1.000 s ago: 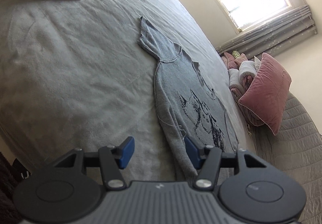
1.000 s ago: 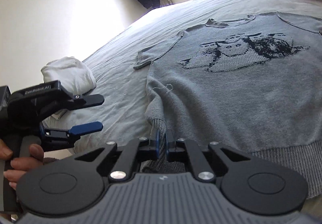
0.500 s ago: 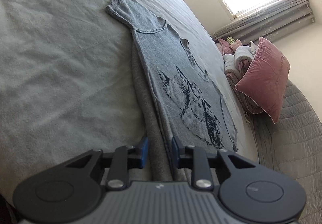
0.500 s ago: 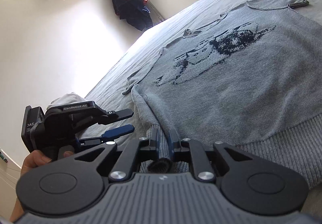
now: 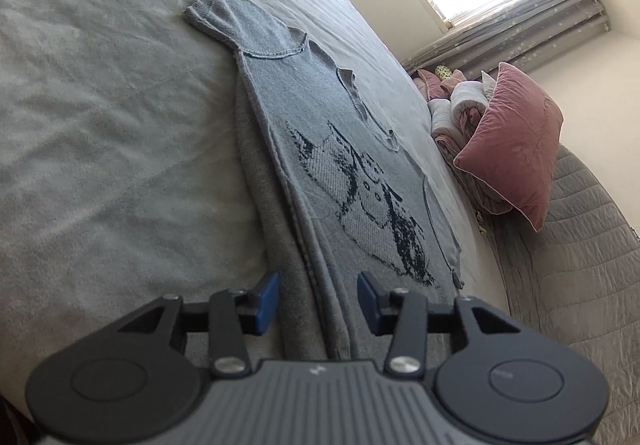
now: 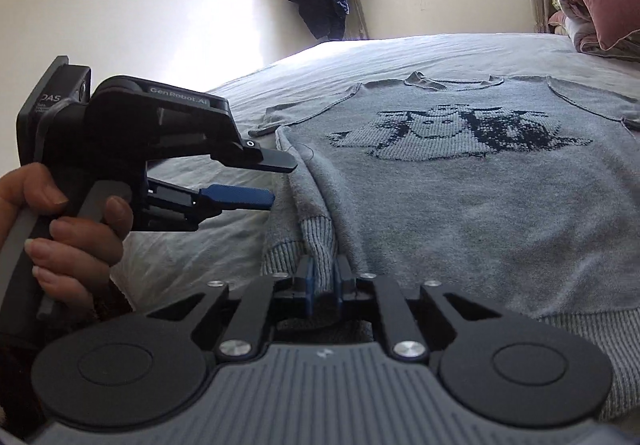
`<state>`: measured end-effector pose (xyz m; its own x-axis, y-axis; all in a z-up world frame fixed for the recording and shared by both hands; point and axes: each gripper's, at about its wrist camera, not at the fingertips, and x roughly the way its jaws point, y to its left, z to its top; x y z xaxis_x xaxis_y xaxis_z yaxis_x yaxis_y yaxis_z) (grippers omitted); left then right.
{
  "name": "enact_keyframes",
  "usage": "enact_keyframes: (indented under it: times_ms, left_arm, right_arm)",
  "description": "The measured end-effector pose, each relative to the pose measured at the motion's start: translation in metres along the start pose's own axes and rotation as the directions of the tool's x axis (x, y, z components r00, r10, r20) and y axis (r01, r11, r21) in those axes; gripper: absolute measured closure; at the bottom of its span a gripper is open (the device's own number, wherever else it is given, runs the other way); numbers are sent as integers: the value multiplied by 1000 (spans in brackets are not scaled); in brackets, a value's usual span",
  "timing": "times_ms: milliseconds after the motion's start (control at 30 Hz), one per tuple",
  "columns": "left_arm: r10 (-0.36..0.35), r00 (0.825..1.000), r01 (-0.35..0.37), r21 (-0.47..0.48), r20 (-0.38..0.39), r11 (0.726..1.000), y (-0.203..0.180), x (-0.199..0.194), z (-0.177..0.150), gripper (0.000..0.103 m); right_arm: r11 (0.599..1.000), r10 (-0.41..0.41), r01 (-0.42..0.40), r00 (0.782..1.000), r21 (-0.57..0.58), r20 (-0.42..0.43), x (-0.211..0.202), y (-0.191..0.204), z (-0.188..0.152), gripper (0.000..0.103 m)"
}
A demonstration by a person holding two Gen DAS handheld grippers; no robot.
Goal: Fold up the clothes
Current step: 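Pull the hem with the right gripper to straighten the folded side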
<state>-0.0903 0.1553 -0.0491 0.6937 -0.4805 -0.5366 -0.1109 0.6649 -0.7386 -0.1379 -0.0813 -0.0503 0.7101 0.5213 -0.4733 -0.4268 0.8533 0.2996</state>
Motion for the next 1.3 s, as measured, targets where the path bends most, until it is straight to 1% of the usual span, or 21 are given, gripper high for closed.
enact_keyframes:
  times_ms: [100,167,233,367,433,467,500,567,633,667,700,767,800,833,867,900,933,1033,1133,1233,1300]
  left_arm:
    - [-24,1000,24,-5,-3,1000,4,-5,1,53]
    - [-52,999,52,-23,5,998,10,-8,4,51]
    - [-90,996,91,-56,23,994,18,-13,7,50]
    - [-151,984,164,-147,93,975,42,-26,13,53]
    - [-171,975,195,-182,140,964,55,-33,14,76]
    - [-176,972,205,-194,158,959,61,-36,14,91]
    - [-152,974,184,-195,167,963,63,-38,13,99]
    - [-56,983,88,-177,176,980,64,-43,12,99]
    - [93,987,-77,-120,133,990,60,-38,11,100]
    - [137,983,-127,-92,119,988,58,-37,10,99]
    - [139,983,-131,-76,121,988,56,-38,10,99]
    - [132,986,-126,-69,104,990,55,-41,11,97]
    - [127,988,-121,-69,92,990,54,-44,13,93]
    - [114,990,-109,-69,79,992,54,-47,14,89]
    - [93,994,-89,-67,65,994,55,-50,16,79]
    - [72,996,-69,-64,52,996,55,-54,16,69]
    - [57,998,-55,-55,38,997,54,-57,15,65]
    - [48,999,-48,-9,0,999,49,-62,6,62]
    - [54,998,-53,37,-23,998,47,-67,-5,62]
    - [71,997,-66,108,-40,992,41,-67,-16,62]
    - [85,995,-76,161,-51,984,36,-67,-23,62]
  right_arm:
    - [990,98,-101,995,94,35,-10,-6,8,92]
    - [974,171,-177,984,142,58,-13,-6,15,92]
    - [941,262,-272,962,201,74,-10,-3,20,92]
    - [893,375,-378,925,245,61,4,13,21,92]
    - [889,398,-393,917,235,28,14,25,19,92]
    - [891,402,-393,916,226,7,19,31,18,92]
    - [894,404,-391,915,220,-12,25,37,15,92]
    - [899,402,-380,914,218,-64,37,47,7,92]
    - [912,379,-351,919,214,-111,46,53,-1,90]
    - [920,363,-332,922,209,-132,48,55,-5,89]
    - [928,346,-313,926,203,-154,51,57,-9,86]
    - [935,326,-292,932,202,-161,43,55,-10,85]
    - [938,316,-283,935,201,-158,37,52,-8,84]
    - [941,307,-274,939,200,-155,30,49,-7,75]
    - [947,282,-254,950,194,-133,19,43,-4,58]
    - [954,255,-231,961,188,-109,8,37,0,54]
    - [960,226,-209,971,187,-79,-5,29,4,50]
    - [964,148,-138,989,226,-25,-40,1,7,50]
    - [958,21,-26,1000,284,21,-78,-32,3,50]
    - [923,-130,102,990,370,53,-116,-67,-6,50]
    - [888,-254,210,966,408,56,-135,-86,-13,50]
